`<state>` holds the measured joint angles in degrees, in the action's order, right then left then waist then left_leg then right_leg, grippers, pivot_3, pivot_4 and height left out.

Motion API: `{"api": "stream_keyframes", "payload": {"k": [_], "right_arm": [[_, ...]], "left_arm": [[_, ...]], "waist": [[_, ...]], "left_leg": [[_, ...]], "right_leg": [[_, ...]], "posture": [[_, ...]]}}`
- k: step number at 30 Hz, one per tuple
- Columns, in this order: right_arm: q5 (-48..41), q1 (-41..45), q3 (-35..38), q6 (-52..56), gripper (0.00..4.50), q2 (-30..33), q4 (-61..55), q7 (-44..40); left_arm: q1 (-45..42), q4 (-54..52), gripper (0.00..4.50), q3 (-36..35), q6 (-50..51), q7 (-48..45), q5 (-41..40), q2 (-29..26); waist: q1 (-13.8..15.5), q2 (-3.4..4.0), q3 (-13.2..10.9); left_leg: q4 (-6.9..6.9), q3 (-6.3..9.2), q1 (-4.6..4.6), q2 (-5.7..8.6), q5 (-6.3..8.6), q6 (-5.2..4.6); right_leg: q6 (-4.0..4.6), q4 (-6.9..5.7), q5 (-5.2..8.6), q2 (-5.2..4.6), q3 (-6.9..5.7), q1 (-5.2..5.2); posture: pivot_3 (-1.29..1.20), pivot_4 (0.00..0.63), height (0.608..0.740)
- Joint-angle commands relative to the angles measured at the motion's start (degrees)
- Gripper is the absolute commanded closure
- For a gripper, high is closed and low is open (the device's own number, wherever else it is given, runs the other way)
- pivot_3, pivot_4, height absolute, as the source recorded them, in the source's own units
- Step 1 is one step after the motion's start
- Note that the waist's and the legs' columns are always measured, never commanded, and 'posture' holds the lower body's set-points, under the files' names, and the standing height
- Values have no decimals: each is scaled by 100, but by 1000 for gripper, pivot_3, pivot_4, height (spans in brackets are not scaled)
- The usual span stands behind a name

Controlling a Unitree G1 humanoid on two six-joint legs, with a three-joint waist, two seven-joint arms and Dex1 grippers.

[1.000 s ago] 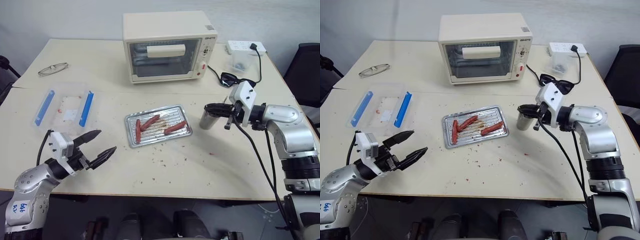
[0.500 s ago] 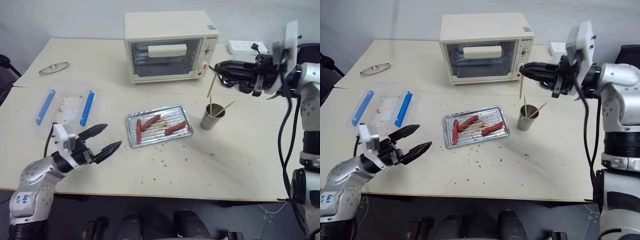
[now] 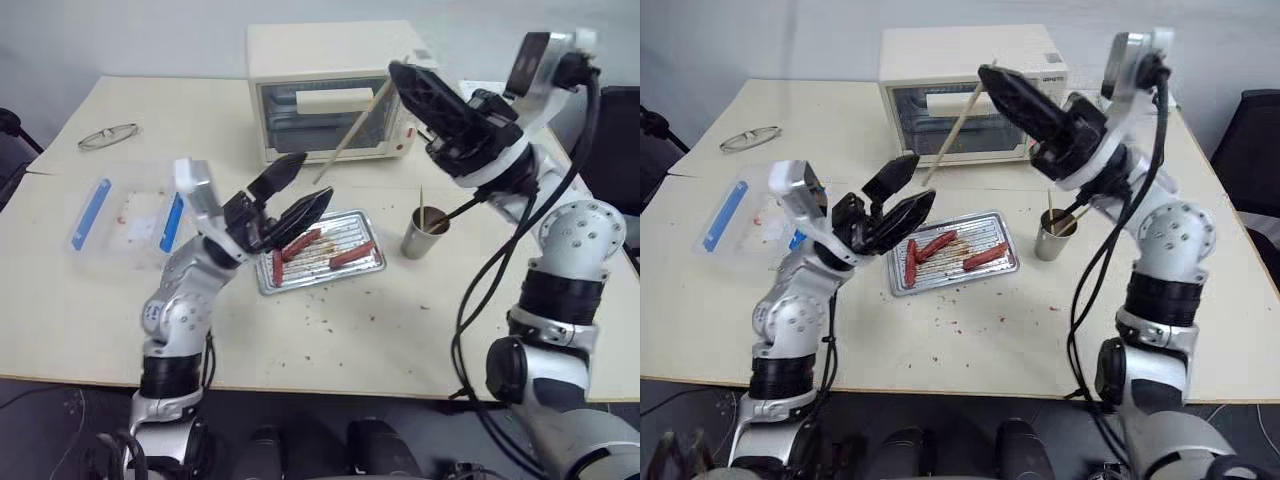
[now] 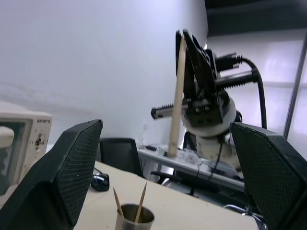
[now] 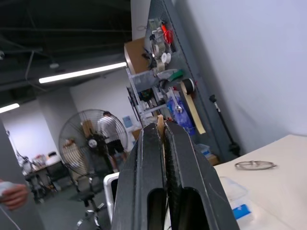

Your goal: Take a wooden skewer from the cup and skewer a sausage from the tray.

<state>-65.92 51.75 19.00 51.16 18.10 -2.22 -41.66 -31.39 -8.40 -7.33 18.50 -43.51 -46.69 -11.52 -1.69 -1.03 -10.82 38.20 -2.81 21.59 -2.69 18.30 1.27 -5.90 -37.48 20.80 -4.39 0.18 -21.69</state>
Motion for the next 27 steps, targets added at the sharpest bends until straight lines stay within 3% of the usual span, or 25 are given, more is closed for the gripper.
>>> {"api": "stream_keyframes", "payload": {"k": [1, 4, 7, 19, 24, 27], "right_arm": [[-407, -80, 152, -63, 4450, -130, -309, 356], [-518, -189, 107, -135, 4450, -243, -378, 526], [-558, -250, 76, -206, 4500, -298, -393, 625], [-867, -299, 4, -338, 4500, -442, -347, 819], [-942, -492, -57, -334, 4500, -438, -467, 877], [-1040, -583, -4, -313, 3828, -346, -491, 962]], "left_arm": [[-175, -110, 0, -16, -99, 47, -72, 143], [-267, -183, 0, -35, -71, 106, -162, 260], [-322, -204, 536, -56, -86, 125, -168, 307], [-342, -181, 4225, 3, -187, 171, -45, 461], [-378, -169, 4494, -112, -184, 310, -85, 446], [-405, -149, 4500, -234, -126, 380, -149, 355]], "waist": [[-3, 0, 0], [-8, 0, 0], [-7, 0, 0], [-6, 0, 0], [0, 0, 0], [-6, 0, 0]], "left_leg": [[-1, 0, 0, 1, 0, 0], [-1, -1, 0, 0, 0, -1], [-4, 2, 0, -2, 0, 0], [-7, -1, 0, -1, 0, -1], [-9, 0, 1, -1, 0, -1], [-11, 0, 1, -2, 0, -2]], "right_leg": [[-1, 0, 0, 0, 1, 0], [-1, 0, -1, 1, 2, 0], [-1, 1, 0, 5, 1, -1], [-1, 5, 0, 4, 4, -1], [-1, 8, 0, 4, 4, -1], [-1, 9, -1, 4, 3, -1]], "posture": [[0, 150, 740], [0, 150, 740], [0, 150, 740], [0, 150, 740], [0, 150, 740], [0, 150, 740]]}}
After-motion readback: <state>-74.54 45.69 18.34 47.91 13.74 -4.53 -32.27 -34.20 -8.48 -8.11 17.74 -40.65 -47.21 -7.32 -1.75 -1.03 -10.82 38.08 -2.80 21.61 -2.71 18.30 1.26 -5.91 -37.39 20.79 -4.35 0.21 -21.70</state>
